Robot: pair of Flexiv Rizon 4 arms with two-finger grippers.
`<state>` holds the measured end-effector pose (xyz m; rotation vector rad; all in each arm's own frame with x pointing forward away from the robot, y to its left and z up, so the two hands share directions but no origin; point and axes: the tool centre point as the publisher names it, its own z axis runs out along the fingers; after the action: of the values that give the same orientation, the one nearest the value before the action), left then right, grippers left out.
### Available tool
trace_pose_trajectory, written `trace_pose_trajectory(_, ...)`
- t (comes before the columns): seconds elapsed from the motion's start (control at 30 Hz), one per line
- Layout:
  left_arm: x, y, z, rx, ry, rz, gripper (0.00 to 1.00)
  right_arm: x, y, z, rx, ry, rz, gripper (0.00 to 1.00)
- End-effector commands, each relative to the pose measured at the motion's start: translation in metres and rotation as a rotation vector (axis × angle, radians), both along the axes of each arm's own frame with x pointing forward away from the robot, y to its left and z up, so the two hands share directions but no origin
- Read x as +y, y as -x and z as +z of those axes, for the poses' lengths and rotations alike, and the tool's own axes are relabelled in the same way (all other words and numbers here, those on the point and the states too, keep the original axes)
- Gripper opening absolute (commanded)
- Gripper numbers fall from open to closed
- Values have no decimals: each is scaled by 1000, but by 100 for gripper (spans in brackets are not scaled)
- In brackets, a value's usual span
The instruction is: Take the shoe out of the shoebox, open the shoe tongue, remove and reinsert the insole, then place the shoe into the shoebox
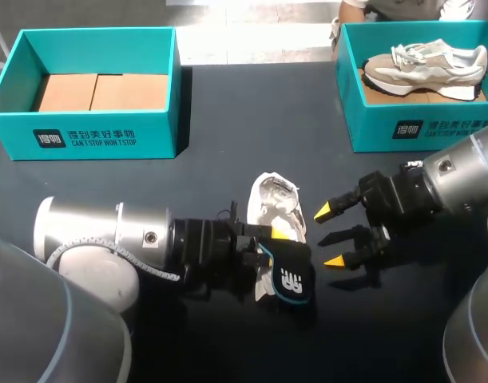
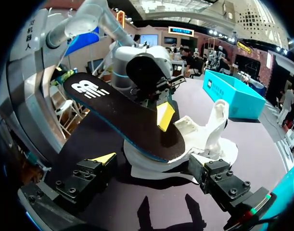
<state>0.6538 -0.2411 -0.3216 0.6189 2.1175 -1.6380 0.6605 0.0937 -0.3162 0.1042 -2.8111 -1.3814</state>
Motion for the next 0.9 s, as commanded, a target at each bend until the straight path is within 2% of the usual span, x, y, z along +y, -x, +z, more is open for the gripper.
trace_pose_trajectory(0.03,1,11,6,-4,-8,21,30,2,0,0,-1,4,-2,100)
trace_pose_trajectory(0.27,-1,16,9,6,-13,25,24,2,0,0,-1,4,-2,100)
trace_pose_trajectory(0.37,-1,15,9,2,-10,26,0,2,0,0,-1,4,-2,100)
trace_pose_trajectory(0.57,0,9,3,1,9,13,0,2,0,0,-1,4,-2,100)
trace_pose_trajectory(0.9,4,-11,-13,19,26,17,0,2,0,0,-1,4,-2,100)
